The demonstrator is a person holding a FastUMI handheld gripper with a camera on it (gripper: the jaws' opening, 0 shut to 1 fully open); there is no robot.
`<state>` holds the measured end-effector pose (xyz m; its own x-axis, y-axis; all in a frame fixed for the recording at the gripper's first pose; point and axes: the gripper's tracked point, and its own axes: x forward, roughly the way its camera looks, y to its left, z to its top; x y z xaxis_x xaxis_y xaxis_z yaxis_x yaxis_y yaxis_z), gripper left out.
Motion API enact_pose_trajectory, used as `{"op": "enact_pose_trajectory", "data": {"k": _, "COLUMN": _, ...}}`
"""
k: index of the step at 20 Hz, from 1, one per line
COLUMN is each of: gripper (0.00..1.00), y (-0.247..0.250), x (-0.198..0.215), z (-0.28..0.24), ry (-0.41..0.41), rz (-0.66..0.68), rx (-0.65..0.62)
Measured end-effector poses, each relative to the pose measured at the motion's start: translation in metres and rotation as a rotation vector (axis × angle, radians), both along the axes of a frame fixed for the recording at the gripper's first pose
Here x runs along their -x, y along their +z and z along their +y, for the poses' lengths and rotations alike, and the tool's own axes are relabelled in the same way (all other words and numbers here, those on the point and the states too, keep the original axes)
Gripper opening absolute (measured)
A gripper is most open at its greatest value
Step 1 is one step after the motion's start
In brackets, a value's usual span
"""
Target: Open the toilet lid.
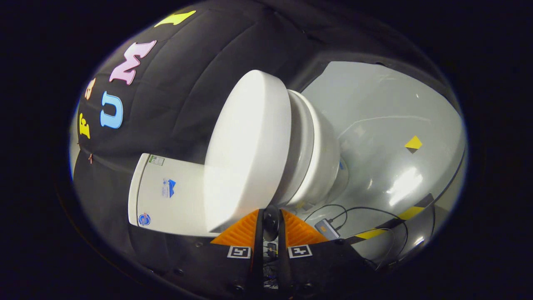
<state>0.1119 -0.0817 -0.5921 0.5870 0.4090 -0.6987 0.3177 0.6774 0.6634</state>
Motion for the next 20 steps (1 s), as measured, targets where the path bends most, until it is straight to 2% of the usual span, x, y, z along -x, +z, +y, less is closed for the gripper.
{"op": "enact_pose_trajectory", "data": {"k": 4, "gripper": 0.13, "y": 0.049, "x": -0.008, "z": 0.013, "ry": 0.01, "rz": -0.066, "rx": 0.051}}
{"op": "enact_pose_trajectory", "data": {"k": 8, "gripper": 0.13, "y": 0.092, "x": -0.011, "z": 0.033, "ry": 0.057, "rz": -0.115, "rx": 0.198}}
{"op": "enact_pose_trajectory", "data": {"k": 14, "gripper": 0.12, "y": 0.147, "x": -0.015, "z": 0.074, "ry": 0.062, "rz": -0.167, "rx": 0.368}}
{"op": "enact_pose_trajectory", "data": {"k": 20, "gripper": 0.12, "y": 0.178, "x": -0.013, "z": 0.111, "ry": 0.046, "rz": -0.214, "rx": 0.424}}
